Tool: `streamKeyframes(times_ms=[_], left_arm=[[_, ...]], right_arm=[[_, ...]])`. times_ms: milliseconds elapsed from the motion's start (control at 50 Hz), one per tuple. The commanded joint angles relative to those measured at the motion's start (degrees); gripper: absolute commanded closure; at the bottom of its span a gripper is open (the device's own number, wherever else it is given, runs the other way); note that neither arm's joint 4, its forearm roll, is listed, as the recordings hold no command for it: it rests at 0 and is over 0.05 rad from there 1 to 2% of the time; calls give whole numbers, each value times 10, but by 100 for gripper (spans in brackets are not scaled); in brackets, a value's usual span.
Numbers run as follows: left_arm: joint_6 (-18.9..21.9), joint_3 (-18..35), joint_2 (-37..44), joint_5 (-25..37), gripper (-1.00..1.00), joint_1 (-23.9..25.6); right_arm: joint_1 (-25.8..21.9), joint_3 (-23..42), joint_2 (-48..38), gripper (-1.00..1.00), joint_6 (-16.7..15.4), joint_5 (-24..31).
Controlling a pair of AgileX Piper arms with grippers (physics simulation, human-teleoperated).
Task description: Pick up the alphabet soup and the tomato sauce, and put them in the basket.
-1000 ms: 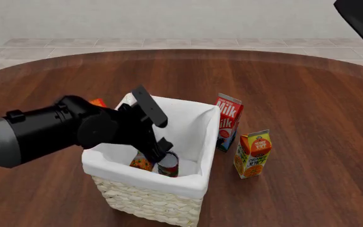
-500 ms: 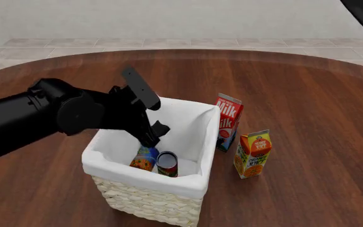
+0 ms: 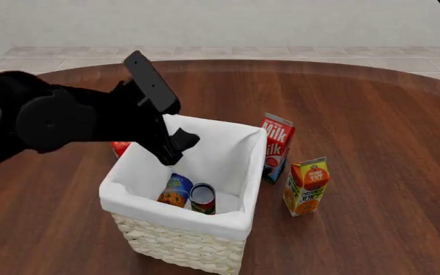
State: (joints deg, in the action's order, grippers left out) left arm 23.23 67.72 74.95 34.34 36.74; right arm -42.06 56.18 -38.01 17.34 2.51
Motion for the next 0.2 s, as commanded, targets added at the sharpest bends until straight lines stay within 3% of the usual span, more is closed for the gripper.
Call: streamKeyframes(times_ms=[20,200], left_arm=[[5,18,-29,19,-100,-2],[2,41,-43,30,-100,1]], right_arm=[[-7,17,-6,-100,-10,10],[-10,26,-6,-100,-14,17]])
